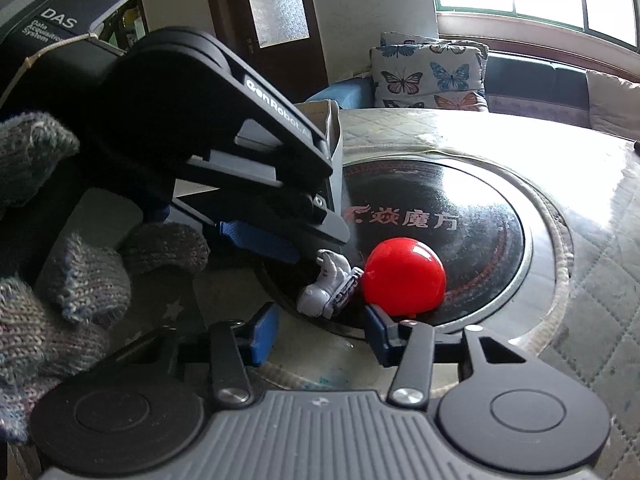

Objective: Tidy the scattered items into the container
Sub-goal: 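Lower the left gripper around the small white figurine and close it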

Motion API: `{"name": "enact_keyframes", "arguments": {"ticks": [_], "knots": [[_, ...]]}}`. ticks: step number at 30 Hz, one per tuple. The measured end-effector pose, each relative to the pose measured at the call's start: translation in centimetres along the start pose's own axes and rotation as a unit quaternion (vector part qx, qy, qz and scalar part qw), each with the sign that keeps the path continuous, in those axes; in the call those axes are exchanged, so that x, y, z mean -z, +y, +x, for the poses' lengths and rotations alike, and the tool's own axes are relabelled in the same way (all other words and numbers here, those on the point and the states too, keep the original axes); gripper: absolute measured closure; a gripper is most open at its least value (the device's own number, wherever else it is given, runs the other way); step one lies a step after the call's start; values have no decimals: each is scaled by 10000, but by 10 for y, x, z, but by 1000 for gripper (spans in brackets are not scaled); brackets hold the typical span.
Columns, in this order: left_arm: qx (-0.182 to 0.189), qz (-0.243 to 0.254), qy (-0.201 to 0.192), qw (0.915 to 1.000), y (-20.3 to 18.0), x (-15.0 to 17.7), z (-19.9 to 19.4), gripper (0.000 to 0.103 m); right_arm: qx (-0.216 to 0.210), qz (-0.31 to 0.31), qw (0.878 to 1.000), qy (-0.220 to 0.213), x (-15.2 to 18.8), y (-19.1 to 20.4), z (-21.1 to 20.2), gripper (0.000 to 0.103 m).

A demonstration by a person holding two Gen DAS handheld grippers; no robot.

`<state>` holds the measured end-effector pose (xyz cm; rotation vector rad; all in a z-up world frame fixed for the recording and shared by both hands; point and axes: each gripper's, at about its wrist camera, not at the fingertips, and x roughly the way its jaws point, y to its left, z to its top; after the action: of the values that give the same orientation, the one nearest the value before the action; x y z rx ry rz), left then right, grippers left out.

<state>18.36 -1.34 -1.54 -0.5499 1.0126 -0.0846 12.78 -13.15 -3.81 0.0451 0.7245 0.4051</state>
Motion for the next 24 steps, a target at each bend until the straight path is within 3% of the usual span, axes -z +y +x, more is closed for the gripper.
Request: {"name": "enact_keyframes", "arguments": {"ticks": [5,10,12,24], "knots": [[-6,-51,121,9999,1,0,5,67,-16,43,10000,-5,0,-4,2,73],[40,-18,193,9998,2,1,7,67,-72,42,10000,-8,2,-5,-1,77],[58,28,281,9996,2,3,7,67,-90,40,10000,-20,2,-4,-3,84],[51,34,221,9997,5,4,0,67,-53,-14,10000,38,5,-2,-9,84]]}}
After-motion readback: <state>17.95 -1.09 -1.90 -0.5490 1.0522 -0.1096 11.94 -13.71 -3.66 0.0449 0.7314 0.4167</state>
